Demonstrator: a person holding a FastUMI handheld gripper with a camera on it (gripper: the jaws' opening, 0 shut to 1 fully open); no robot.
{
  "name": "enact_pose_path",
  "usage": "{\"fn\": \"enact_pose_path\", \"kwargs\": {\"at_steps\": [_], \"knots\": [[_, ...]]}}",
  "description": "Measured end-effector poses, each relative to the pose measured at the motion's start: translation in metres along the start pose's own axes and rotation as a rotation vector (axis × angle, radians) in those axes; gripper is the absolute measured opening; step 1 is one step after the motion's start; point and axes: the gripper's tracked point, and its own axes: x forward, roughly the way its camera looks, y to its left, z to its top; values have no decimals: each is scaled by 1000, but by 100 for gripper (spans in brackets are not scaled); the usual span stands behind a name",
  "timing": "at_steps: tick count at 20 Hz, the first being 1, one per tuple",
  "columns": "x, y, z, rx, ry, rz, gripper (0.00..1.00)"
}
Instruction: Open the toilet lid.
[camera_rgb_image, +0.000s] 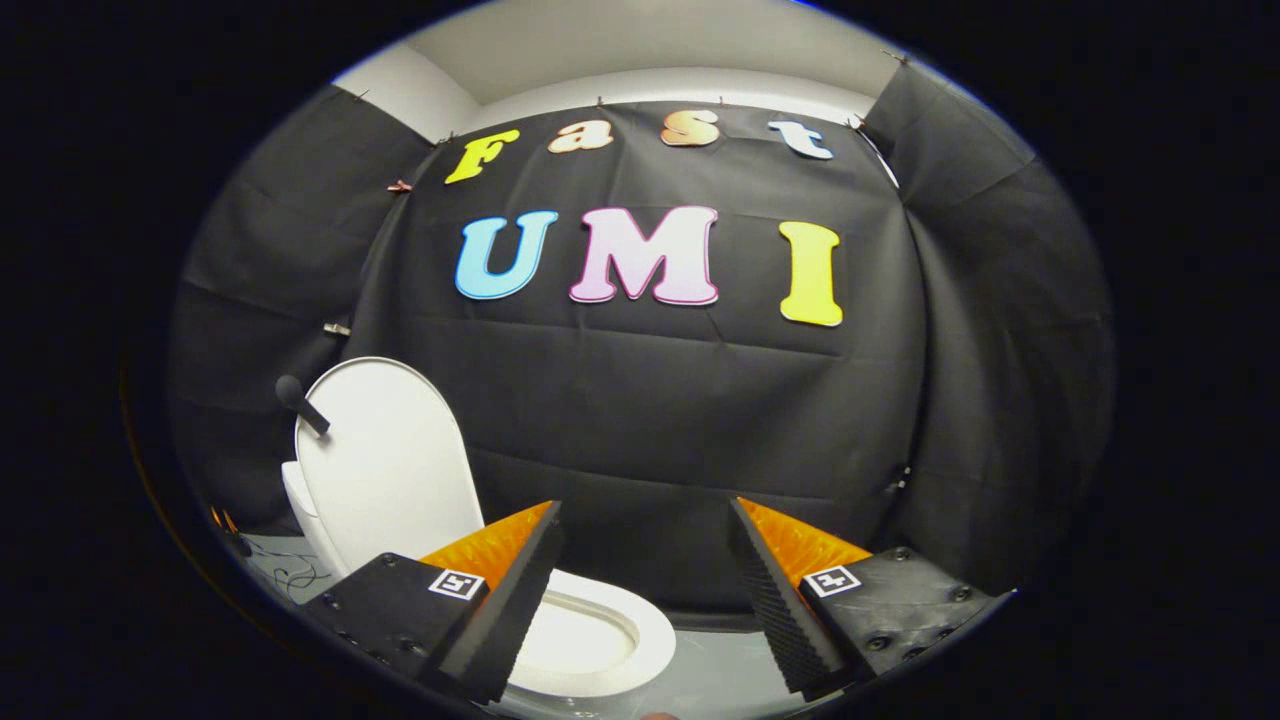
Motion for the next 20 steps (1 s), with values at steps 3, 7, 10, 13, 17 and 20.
{"fn": "enact_pose_path", "kwargs": {"at_steps": [3, 7, 10, 13, 17, 20], "knots": [[5, -18, 7, -10, -20, -35, 100], [5, -38, 0, -41, -4, -60, 99], [8, -48, -1, -64, -9, -78, 99], [8, -51, 1, -79, -15, -80, 99], [9, -45, 7, -98, -35, -70, 99], [8, -39, 6, -105, -36, -51, 99]]}}
